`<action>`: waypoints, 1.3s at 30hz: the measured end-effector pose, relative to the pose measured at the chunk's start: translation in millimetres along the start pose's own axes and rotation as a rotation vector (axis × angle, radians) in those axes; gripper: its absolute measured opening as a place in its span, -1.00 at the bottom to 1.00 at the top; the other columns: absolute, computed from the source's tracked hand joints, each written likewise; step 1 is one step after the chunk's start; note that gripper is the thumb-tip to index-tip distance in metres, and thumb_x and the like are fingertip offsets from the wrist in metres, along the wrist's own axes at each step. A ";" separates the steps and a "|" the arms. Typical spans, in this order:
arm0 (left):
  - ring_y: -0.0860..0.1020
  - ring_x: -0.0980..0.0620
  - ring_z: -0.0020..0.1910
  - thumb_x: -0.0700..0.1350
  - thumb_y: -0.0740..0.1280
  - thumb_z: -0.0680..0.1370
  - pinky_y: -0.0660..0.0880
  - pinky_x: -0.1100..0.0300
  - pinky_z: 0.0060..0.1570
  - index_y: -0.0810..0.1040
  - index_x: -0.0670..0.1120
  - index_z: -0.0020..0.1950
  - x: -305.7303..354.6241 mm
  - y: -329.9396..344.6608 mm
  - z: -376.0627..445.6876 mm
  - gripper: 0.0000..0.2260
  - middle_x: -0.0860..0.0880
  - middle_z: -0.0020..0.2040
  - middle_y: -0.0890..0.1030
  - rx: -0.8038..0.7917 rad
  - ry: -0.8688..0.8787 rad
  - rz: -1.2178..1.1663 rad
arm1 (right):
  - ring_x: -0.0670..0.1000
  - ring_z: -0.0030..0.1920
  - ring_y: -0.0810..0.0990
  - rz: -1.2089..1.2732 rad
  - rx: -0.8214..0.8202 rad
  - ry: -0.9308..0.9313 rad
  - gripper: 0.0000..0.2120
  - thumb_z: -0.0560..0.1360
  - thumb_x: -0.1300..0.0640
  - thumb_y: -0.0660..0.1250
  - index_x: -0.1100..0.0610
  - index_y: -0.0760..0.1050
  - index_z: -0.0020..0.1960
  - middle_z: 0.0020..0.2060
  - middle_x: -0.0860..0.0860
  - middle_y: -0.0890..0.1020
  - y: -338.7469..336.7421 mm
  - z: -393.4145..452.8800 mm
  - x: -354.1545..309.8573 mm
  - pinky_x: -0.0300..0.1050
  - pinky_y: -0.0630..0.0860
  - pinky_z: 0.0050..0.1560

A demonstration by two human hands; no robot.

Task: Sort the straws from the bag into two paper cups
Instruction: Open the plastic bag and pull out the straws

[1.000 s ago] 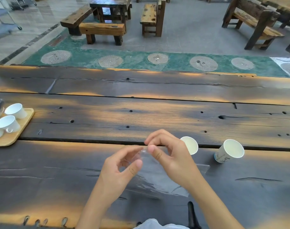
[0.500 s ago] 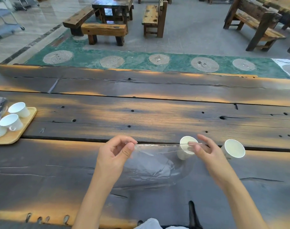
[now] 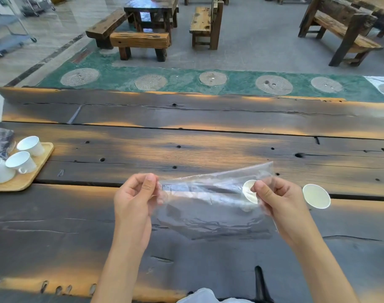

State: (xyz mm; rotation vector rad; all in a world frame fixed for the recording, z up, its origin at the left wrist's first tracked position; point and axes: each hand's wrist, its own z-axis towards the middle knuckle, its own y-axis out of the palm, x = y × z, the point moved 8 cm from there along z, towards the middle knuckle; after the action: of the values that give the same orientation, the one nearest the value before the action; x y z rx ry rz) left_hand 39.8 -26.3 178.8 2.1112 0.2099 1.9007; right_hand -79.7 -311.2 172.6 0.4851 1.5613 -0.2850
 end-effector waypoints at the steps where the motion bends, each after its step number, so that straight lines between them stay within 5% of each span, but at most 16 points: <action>1: 0.49 0.03 -0.37 -0.12 0.37 0.54 0.51 0.26 -0.38 0.66 -0.09 -0.19 -0.3 -0.9 0.6 -0.86 -0.04 -0.30 0.57 0.010 -0.013 -0.006 | -0.09 -0.49 0.26 -0.005 -0.002 -0.002 -0.75 0.40 -0.01 0.44 0.18 0.60 -0.27 -0.43 0.05 0.42 0.7 -0.5 -2.4 -0.35 0.23 -0.50; 6: 0.61 0.07 -0.24 -0.14 0.40 0.57 0.60 0.21 -0.26 0.65 0.03 -0.01 13.5 1.1 0.0 -0.92 -0.01 -0.14 0.69 -0.048 0.098 0.256 | -0.12 -0.48 0.24 -0.043 0.006 0.007 -0.78 0.36 -0.08 0.46 0.08 0.63 -0.27 -0.31 0.15 0.41 -0.5 -1.9 -7.6 -0.36 0.19 -0.52; 9: 0.63 0.16 -0.08 -0.08 0.50 0.48 0.56 0.34 -0.13 0.63 0.12 0.13 22.9 10.4 -2.4 -0.75 0.06 -0.01 0.68 -0.178 0.189 0.493 | -0.12 -0.47 0.24 -0.058 -0.005 0.007 -0.74 0.34 -0.11 0.52 0.07 0.62 -0.28 -0.28 0.16 0.40 0.2 -1.5 -9.7 -0.37 0.20 -0.52; 13: 0.60 0.14 -0.12 -0.06 0.61 0.34 0.45 0.38 -0.22 0.71 0.10 -0.08 28.1 28.1 -4.1 -0.80 0.12 -0.09 0.66 -0.255 0.272 0.684 | -0.13 -0.51 0.23 -0.044 -0.035 0.006 -0.78 0.38 -0.06 0.47 0.06 0.59 -0.32 -0.27 0.17 0.38 1.8 -1.8 -11.4 -0.36 0.20 -0.54; 20: 0.52 0.07 -0.26 -0.21 0.47 0.52 0.41 0.21 -0.26 0.64 0.06 -0.25 27.3 31.0 -0.2 -0.79 0.07 -0.24 0.62 -0.226 0.343 0.742 | -0.12 -0.51 0.28 -0.193 -0.049 -0.024 -0.67 0.45 -0.02 0.43 0.25 0.53 -0.27 -0.49 -0.09 0.36 -0.6 -4.9 -15.5 -0.36 0.26 -0.51; 24: 0.54 0.13 -0.09 -0.10 0.45 0.53 0.47 0.12 -0.04 0.66 0.03 0.03 30.3 47.3 -9.5 -0.90 0.20 -0.15 0.60 -0.319 0.510 1.032 | -0.13 -0.51 0.27 -0.217 -0.069 -0.018 -0.65 0.44 -0.07 0.42 0.23 0.53 -0.28 -0.51 -0.14 0.37 4.1 -7.0 -16.7 -0.37 0.24 -0.50; 27: 0.54 0.04 -0.08 0.12 0.32 0.54 0.43 0.03 -0.06 0.63 0.02 0.18 30.3 67.9 -18.7 -0.70 0.16 -0.08 0.59 -0.451 0.621 1.172 | -0.11 -0.46 0.27 -0.254 -0.108 -0.020 -0.61 0.42 -0.13 0.42 0.19 0.49 -0.31 -0.49 -0.15 0.37 12.0 -7.8 -19.1 -0.35 0.24 -0.45; 33: 0.49 0.01 -0.26 0.05 0.21 0.60 0.43 0.01 -0.24 0.63 -0.07 -0.16 33.5 86.6 -21.5 -0.70 0.09 -0.24 0.60 -0.497 0.737 1.162 | -0.08 -0.43 0.25 -0.265 -0.116 -0.026 -0.51 0.44 -0.11 0.42 0.35 0.43 -0.24 -0.46 -0.06 0.34 16.5 -9.4 -23.1 -0.31 0.21 -0.44; 39: 0.54 0.04 -0.15 0.16 0.37 0.51 0.45 0.09 -0.13 0.70 0.00 0.02 27.7 86.7 -23.6 -0.72 0.14 -0.14 0.63 -0.643 0.659 1.118 | -0.10 -0.45 0.24 -0.240 -0.112 -0.001 -0.64 0.47 -0.03 0.41 0.20 0.44 -0.34 -0.48 -0.11 0.32 13.9 -12.1 -25.9 -0.35 0.22 -0.44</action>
State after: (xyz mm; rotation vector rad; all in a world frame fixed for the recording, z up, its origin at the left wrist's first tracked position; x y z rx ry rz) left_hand 12.3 -97.3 233.9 1.1069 -1.5123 2.6072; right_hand -83.9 -296.8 200.6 0.2099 1.6262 -0.3787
